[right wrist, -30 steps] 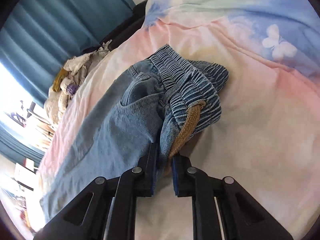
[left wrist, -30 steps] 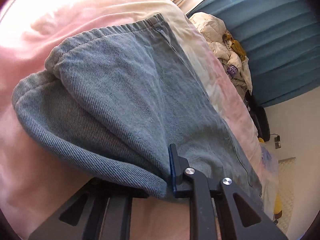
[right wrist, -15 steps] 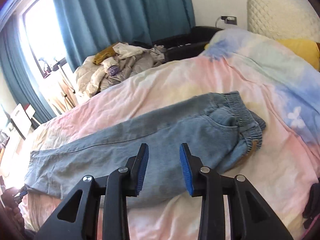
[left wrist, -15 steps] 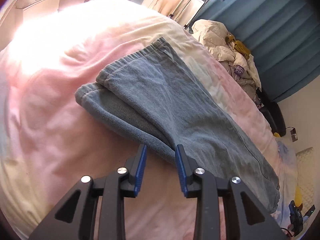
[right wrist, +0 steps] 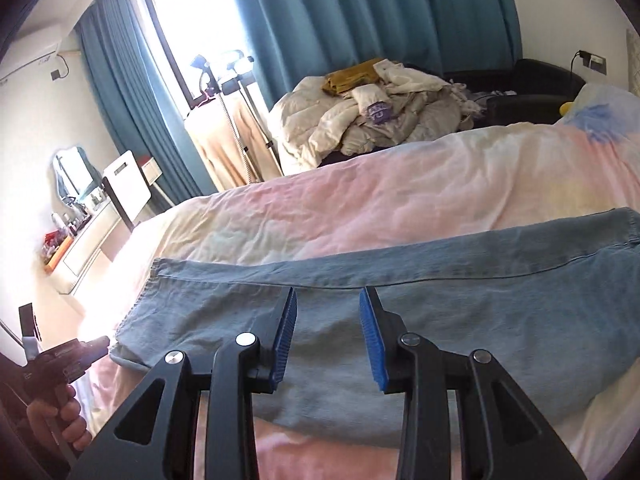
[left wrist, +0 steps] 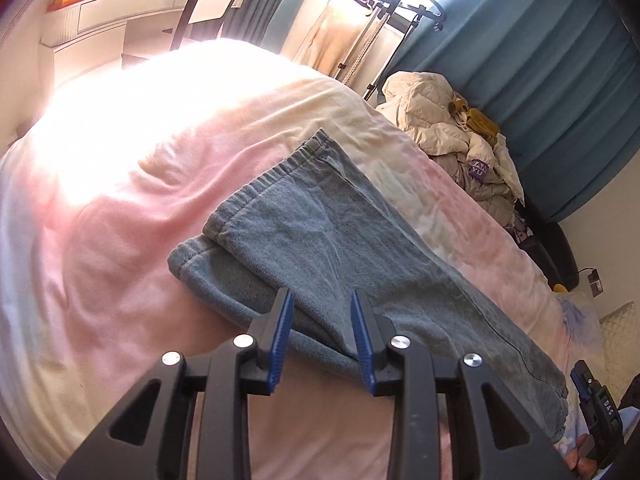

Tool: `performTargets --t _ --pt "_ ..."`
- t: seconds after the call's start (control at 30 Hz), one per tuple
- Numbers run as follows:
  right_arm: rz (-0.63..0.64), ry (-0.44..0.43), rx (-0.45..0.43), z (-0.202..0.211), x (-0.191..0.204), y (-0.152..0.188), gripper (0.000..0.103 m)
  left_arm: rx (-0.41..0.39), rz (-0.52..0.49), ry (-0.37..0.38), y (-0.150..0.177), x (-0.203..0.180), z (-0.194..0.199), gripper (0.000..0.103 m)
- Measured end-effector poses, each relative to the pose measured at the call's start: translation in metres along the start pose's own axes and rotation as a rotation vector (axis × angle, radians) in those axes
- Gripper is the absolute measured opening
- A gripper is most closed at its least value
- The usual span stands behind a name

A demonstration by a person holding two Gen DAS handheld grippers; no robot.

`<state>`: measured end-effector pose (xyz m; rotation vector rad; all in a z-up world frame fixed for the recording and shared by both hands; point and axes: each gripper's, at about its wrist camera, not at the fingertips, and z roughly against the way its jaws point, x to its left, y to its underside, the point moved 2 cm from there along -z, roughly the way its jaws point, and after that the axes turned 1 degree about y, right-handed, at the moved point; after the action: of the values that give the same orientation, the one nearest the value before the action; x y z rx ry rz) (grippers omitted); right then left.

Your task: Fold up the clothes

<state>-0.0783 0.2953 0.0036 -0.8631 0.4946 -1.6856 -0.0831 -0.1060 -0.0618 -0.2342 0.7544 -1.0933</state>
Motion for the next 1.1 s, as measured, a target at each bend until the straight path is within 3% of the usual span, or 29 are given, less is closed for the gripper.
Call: performTargets --t 0.13,0.3,0.33,0.4,0.5,0.57,0.67,0.83,0.97,1.1 --pt "0.014 -0.005 0.048 -0.037 0.010 0.027 0.033 0.033 0.008 -0.042 -0.002 0.006 -0.025 0.030" --pt "0.001 0.119 0.149 -0.067 -0.010 0.053 0.033 0.115 0.075 -0.066 0.009 0.021 -0.054 0.031" --pt "-0.019 0.135 0.169 -0.072 -0.015 0.055 0.033 0.144 0.104 -0.050 0.011 0.026 -0.060 0.031" --pt "-0.068 0.140 0.188 -0.080 -0.024 0.056 0.033 0.233 0.241 0.067 0.015 0.044 -0.073 0.030" --pt "-0.092 0.149 0.202 -0.088 -0.026 0.059 0.033 0.251 0.455 0.199 0.016 0.074 -0.082 0.030" --pt "-0.087 0.143 0.222 -0.094 -0.024 0.062 0.033 0.245 0.510 0.247 0.015 0.081 -0.085 0.030" --pt "-0.066 0.122 0.247 -0.103 -0.017 0.068 0.033 0.212 0.514 0.274 0.012 0.078 -0.087 0.030" --pt "-0.036 0.123 0.259 -0.114 -0.013 0.073 0.033 0.053 0.448 0.256 0.000 0.070 -0.070 0.030" --pt "-0.040 0.137 0.246 -0.119 -0.017 0.072 0.033 -0.012 0.419 0.254 -0.005 0.068 -0.059 0.004" --pt "-0.029 0.157 0.228 -0.113 -0.017 0.070 0.033 -0.049 0.418 0.282 -0.010 0.069 -0.042 0.003"
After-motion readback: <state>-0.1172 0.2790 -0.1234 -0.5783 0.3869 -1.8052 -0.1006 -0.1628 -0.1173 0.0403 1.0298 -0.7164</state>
